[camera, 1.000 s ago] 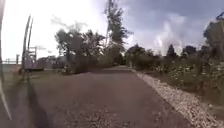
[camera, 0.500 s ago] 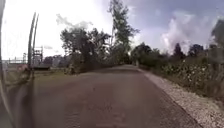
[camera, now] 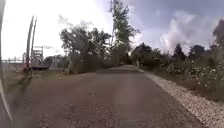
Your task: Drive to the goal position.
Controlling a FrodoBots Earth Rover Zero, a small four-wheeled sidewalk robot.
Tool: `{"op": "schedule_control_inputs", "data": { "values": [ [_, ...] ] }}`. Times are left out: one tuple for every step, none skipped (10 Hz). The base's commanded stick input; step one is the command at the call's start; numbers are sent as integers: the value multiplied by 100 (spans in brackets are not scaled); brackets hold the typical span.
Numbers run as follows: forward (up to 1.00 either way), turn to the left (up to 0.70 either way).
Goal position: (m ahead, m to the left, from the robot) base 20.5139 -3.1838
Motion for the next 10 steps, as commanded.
{"op": "schedule_control_inputs", "data": {
  "values": [
    [70, 0],
    [70, 0],
    [70, 0],
    [70, 0],
    [70, 0],
    [70, 0],
    [70, 0],
    [70, 0],
    [70, 0],
    [70, 0]
  ]
}}
